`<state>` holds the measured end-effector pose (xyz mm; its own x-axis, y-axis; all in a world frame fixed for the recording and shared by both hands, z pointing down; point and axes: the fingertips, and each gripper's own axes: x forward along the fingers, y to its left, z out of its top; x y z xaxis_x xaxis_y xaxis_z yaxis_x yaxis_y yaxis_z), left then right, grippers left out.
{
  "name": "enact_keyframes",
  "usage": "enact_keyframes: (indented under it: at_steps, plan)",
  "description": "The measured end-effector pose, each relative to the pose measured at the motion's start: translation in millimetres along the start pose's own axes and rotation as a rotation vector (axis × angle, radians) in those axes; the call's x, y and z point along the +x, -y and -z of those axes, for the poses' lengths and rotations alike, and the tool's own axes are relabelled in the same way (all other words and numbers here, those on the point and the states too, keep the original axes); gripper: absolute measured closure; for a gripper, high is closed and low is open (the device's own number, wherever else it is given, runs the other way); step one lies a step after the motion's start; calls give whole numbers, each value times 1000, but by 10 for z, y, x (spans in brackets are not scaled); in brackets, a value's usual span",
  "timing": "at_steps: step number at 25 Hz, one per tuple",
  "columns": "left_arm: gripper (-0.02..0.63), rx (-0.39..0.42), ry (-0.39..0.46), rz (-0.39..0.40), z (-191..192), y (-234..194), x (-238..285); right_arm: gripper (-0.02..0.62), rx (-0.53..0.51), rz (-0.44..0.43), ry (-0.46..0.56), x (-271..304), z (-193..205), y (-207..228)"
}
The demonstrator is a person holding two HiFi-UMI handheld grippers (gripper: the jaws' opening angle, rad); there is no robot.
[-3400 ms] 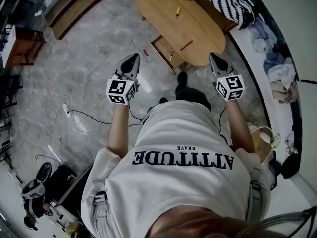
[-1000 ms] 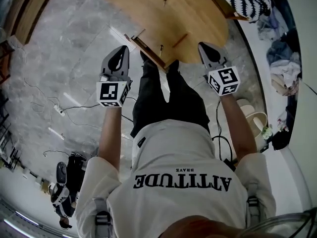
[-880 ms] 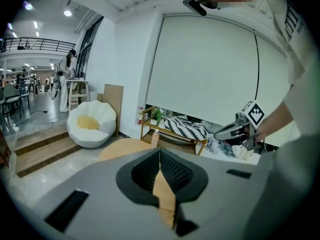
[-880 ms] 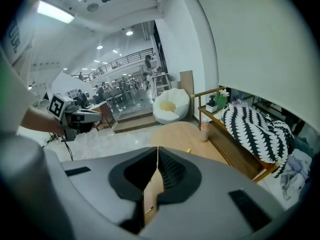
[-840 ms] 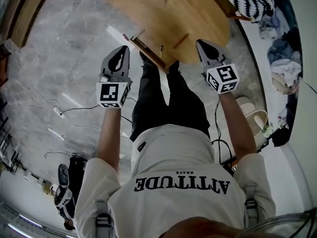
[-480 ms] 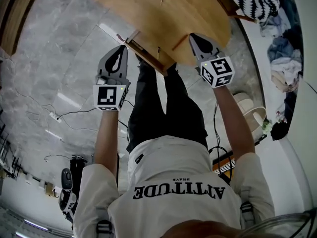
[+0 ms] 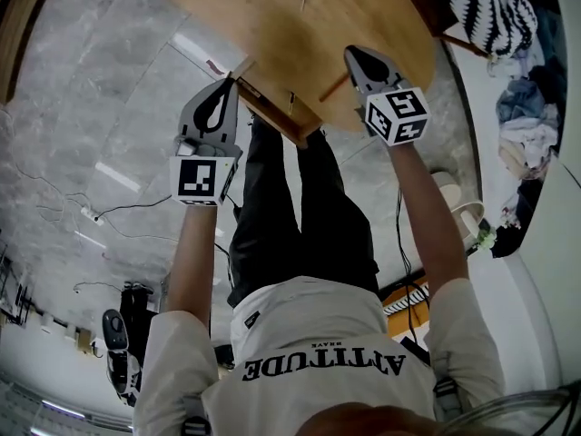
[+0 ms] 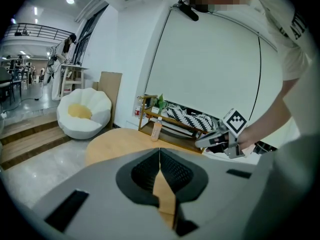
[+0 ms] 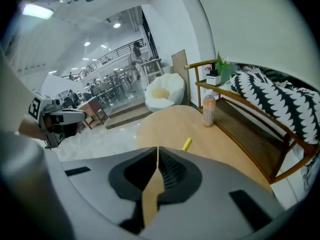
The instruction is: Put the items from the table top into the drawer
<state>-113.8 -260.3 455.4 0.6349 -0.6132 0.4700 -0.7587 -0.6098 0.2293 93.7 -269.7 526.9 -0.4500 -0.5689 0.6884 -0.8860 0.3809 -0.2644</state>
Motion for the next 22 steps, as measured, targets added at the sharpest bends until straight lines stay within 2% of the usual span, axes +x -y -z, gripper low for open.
enact_keyframes:
  at_steps: [17,19,22]
  plan:
    - [584,-102,-16,-36,797,-462,595,571,49,3,-101,1506,477,545]
    - [584,-103,-17,-37,871,-507,647,520,62,6,-112,1655,530,613]
    - [584,-97,-20,-38,997,-567,695,511,77,20,-126,1877,594,718]
